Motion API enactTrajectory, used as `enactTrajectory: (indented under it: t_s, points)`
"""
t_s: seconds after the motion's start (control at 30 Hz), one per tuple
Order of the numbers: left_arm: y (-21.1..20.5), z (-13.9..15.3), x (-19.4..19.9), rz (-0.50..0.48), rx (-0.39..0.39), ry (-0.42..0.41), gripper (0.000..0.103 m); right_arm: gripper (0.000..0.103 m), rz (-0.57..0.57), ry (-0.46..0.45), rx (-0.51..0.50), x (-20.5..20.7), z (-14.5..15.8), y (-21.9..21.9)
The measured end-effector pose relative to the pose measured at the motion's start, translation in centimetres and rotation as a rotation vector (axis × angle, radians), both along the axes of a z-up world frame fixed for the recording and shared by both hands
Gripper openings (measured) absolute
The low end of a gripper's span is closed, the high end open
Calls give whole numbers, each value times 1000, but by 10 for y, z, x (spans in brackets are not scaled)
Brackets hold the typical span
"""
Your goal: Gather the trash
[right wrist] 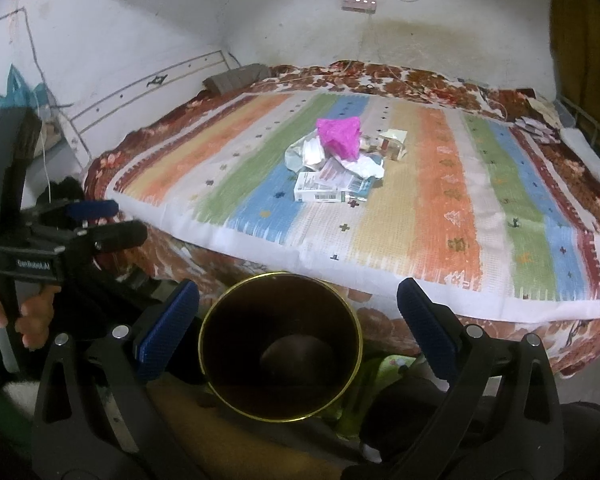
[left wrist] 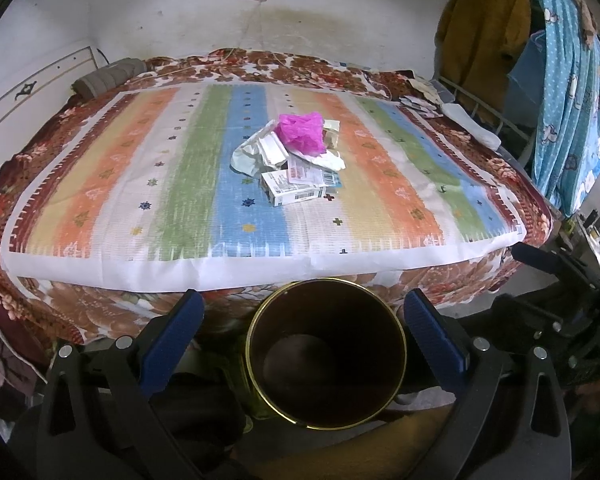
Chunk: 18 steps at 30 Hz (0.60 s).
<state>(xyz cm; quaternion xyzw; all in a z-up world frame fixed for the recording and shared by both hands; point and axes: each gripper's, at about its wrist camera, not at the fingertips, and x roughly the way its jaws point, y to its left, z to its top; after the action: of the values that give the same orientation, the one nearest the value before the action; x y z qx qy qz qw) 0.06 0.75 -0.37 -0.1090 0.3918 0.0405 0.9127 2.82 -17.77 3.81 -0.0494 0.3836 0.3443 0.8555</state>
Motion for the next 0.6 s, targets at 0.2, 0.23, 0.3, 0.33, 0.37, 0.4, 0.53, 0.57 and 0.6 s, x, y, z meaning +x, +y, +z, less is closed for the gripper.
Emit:
enactTrajectory:
  t_s: [0.2, 0.23, 0.3, 0.33, 0.37, 0.4, 0.53, 0.57, 0.6]
  points:
    - [0, -1, 0, 2, 2, 0, 97, 94, 1, 14, 2, 3, -2, -1]
    - [1, -1, 0, 3, 2, 2, 97, 94, 1, 16, 2, 4, -1, -1]
    - [1, -1, 0, 3, 1, 1, 97, 94, 2, 15, 1, 3, -1, 0]
    - [0, -1, 0, 3, 1, 0, 97, 94, 2, 16, 0, 4, -2, -1]
    - [0, -1, 0, 3, 2, 0, 97, 94, 2, 15, 1, 3, -1, 0]
    - [1, -1, 0, 2, 2, 0, 97, 94, 2, 15, 0, 4, -2, -1]
    - [0, -1, 0, 2, 0, 0, 97, 94, 0, 8, -3, 3, -1, -1]
    - [2, -1, 0, 3, 0, 0, 97, 94, -1, 7, -2, 4, -1, -2]
    - [1, -1, 0, 3, 1, 1, 97, 94, -2, 6, -3, 3, 0, -1]
